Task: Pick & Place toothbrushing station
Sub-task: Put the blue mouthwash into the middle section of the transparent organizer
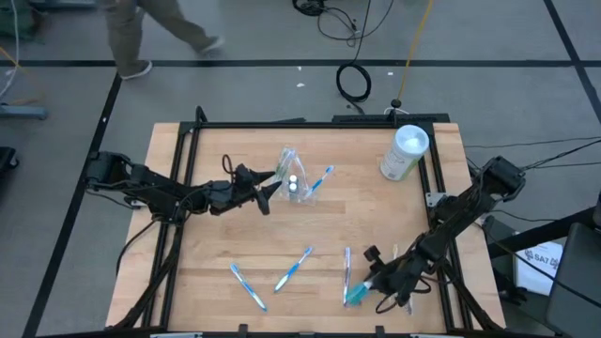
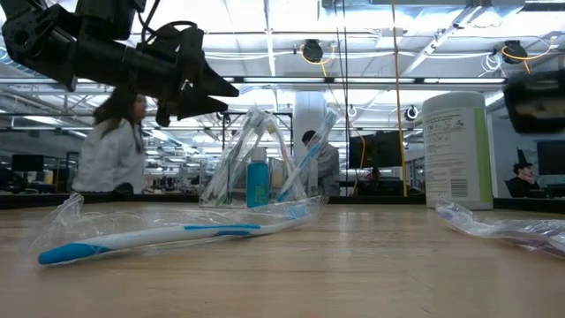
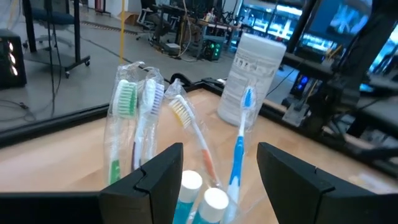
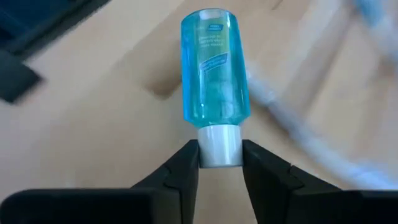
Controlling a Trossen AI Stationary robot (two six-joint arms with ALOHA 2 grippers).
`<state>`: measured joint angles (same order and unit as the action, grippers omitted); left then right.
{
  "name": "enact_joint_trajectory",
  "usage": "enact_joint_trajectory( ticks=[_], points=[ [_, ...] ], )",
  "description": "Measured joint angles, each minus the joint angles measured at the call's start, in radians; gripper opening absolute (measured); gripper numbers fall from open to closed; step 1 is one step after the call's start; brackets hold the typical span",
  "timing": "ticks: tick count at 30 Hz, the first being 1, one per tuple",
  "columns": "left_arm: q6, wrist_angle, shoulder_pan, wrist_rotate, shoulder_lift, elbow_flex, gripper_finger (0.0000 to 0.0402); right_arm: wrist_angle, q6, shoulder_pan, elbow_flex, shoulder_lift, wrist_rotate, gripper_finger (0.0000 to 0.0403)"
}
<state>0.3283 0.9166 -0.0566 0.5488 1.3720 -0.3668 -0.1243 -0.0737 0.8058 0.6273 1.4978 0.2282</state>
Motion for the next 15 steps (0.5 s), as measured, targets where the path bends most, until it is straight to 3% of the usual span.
enact_joint_trajectory(
  ticks=[8,15],
  points=[
    [0.17,0.037,0.014,-0.139,0.0,0.0,0.0214,-0.097,0.608,-0.132,0.001,-0.035,0.265,0.0092],
    [0.3,0.037,0.056,-0.387,0.0,-0.003,0.0214,-0.228,1.2,-0.309,0.016,-0.035,0.27,0.0099]
  ],
)
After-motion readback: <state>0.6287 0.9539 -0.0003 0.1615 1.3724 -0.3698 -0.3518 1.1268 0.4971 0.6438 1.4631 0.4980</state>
